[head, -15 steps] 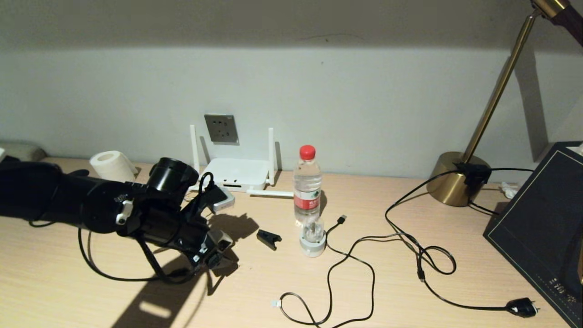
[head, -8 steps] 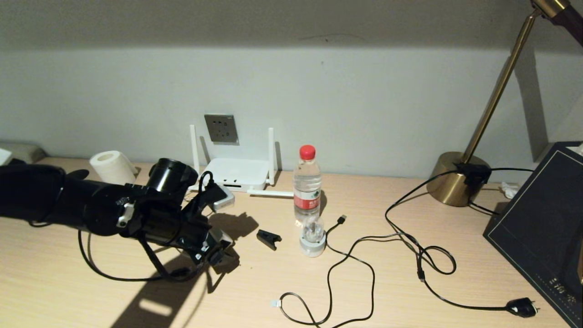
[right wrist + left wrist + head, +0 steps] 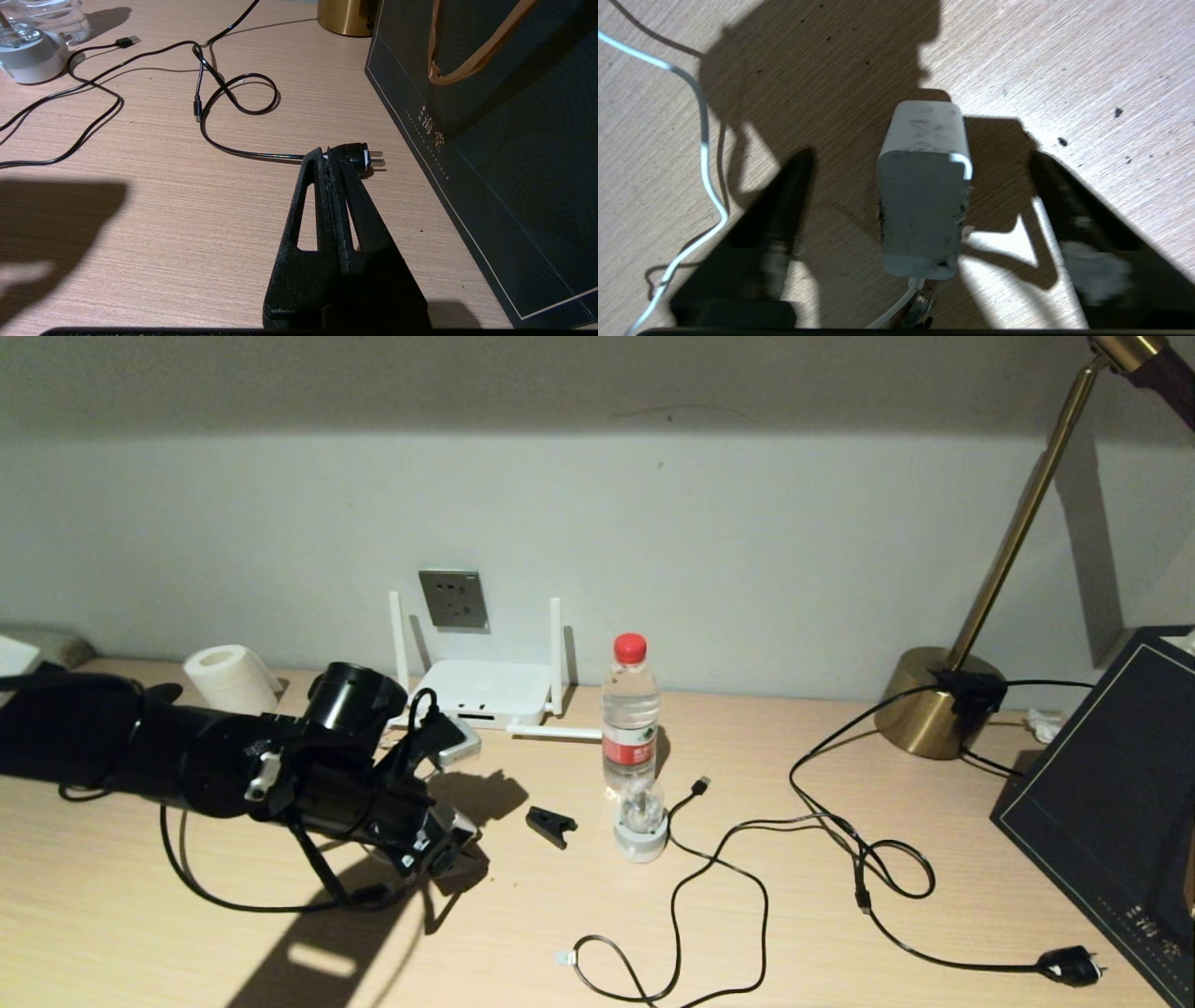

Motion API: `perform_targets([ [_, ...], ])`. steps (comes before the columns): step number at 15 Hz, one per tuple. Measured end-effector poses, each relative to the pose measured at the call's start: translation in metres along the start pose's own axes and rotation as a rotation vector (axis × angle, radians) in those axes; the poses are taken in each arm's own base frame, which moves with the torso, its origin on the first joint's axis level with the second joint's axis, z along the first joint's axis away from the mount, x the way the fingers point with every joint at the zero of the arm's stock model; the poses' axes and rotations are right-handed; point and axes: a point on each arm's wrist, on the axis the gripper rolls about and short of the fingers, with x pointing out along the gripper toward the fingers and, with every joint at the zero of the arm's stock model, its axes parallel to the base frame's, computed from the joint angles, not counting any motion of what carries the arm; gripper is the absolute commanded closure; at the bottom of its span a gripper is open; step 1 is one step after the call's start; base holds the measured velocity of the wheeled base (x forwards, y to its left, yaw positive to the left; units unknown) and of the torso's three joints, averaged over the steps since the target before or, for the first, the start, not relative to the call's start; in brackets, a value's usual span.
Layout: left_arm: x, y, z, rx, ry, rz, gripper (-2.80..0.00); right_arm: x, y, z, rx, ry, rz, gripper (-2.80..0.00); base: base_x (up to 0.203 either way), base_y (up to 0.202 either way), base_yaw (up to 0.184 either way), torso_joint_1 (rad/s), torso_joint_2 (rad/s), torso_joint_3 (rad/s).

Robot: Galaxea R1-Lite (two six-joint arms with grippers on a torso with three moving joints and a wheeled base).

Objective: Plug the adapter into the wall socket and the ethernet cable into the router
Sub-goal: Pick up plug

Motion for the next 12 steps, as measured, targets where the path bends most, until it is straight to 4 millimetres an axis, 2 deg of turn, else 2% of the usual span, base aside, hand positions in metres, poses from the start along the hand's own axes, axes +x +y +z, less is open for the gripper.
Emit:
perform_targets([
  [12, -0.0001, 0.0013, 0.0009, -0.001, -0.014, 0.004, 0.00, 0.0000, 0.0000, 0.0000, 0.000, 0.000, 0.000, 0.00, 0.000, 0.000, 0.000, 0.000, 0.00, 0.000],
])
